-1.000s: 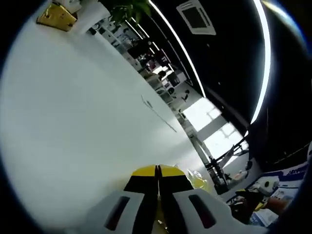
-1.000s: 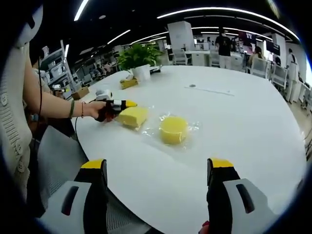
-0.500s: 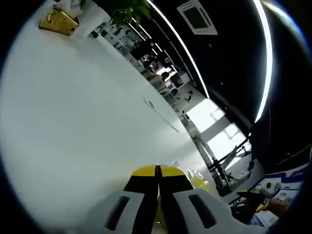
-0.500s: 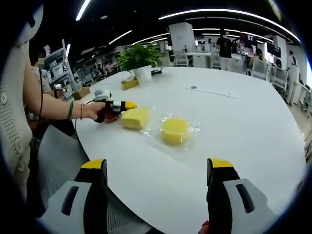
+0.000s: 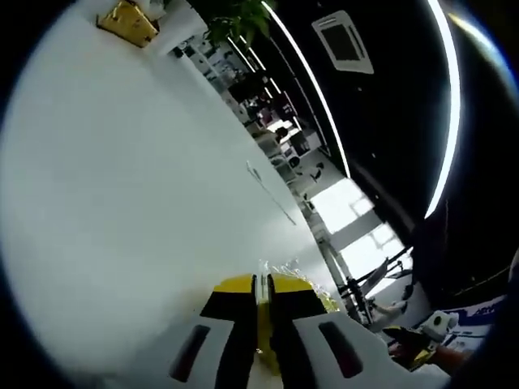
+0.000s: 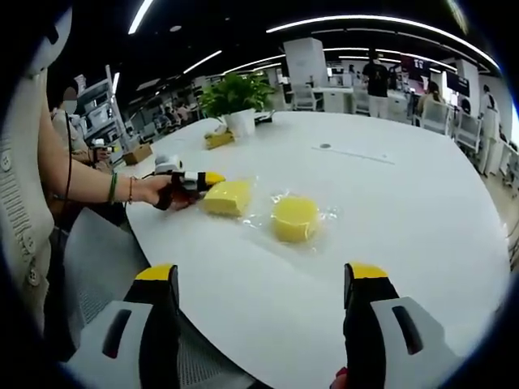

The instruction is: Compare the silicone blocks by pressing each to a similar depth, holding the contact briefly, and releasing to observe deformation and rebound differences across the visible hardness samples.

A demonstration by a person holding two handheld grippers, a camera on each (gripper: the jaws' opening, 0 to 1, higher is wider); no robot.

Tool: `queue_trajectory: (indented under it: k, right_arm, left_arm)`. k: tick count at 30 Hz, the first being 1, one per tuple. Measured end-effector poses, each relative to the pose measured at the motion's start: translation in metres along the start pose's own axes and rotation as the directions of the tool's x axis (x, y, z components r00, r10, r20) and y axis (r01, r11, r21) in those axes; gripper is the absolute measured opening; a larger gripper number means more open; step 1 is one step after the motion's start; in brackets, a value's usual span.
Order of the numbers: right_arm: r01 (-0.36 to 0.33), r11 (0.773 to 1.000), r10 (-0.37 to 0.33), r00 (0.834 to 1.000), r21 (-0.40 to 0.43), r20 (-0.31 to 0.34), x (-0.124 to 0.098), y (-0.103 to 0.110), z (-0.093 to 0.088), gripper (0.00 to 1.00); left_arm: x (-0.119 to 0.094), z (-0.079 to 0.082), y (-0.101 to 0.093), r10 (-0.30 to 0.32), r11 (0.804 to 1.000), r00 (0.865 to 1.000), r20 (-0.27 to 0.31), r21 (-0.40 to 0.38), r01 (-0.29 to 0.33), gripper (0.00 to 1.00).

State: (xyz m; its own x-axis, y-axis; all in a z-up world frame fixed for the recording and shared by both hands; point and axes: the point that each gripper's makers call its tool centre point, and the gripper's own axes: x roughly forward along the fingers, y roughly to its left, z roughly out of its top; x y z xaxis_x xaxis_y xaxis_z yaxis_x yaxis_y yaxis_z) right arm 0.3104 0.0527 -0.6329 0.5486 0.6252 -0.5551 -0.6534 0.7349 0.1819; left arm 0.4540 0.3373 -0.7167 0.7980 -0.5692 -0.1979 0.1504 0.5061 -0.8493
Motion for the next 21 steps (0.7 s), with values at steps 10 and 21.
queue_trajectory:
  k: [10,21]
  right_arm:
    - [0.011,1.000,-0.011,1.000,-0.001,0.007,-0.004,-0.003,0.002,0.78]
    - [-0.001,0.999,0.003,0.999,-0.039,0.033,-0.007,0.005,0.011,0.78]
  left_arm:
    - [0.010,0.008,-0.022,0.020,0.997,1.000,-0.013,0.080,-0.019,0.00]
    - [0.004,0.035,-0.041,0.006,0.975,0.999,0.034,0.222,-0.013,0.00]
